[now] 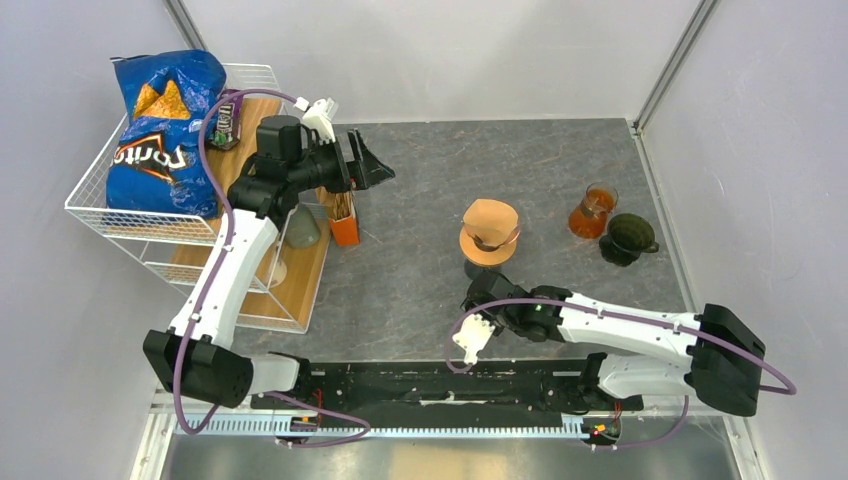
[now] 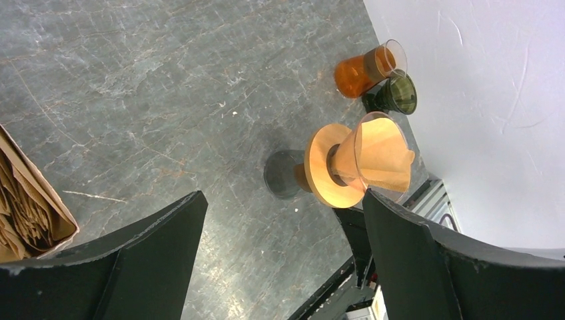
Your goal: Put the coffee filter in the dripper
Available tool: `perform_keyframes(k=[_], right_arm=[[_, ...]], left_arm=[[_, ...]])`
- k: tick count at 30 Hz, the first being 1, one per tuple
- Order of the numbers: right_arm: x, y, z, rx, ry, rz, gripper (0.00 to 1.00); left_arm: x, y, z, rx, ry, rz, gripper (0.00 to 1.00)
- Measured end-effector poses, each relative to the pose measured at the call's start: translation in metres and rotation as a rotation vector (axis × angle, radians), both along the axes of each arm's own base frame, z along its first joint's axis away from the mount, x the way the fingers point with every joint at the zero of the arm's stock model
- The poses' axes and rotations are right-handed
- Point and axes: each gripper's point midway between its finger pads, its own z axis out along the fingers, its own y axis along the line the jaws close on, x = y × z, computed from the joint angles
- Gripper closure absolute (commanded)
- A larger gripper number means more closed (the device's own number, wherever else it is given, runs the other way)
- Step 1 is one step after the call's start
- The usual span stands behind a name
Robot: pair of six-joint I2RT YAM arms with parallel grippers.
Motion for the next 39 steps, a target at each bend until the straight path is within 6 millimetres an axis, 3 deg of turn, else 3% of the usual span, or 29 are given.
perform_keyframes(k=[5,11,21,33,39], right_arm=[[0.004,0.003,-0.004,-0.025,-0.013,0.005,0.50],[0.009,0.004,-0.019,-0.084,-0.010,0.007,0.50],[0.030,0.002,-0.026,-0.114,-0.030,-0.012,0.49],[0.070,-0.013,-0.035,-0.132,-0.039,-0.064,0.48],[0.103,-0.024,-0.038,-0.129,-0.054,-0.094,0.48]], left_arm=[[-0.002,-0.002,0.001,-0.015,0.010,-0.007,0.05],[-0.002,-0.001,0.002,-0.020,0.013,-0.008,0.05],[-0.001,0.001,0.001,-0.024,0.015,-0.007,0.05],[0.000,0.001,-0.002,-0.028,0.028,-0.011,0.04],[0.000,0.002,-0.003,-0.029,0.031,-0.012,0.03]])
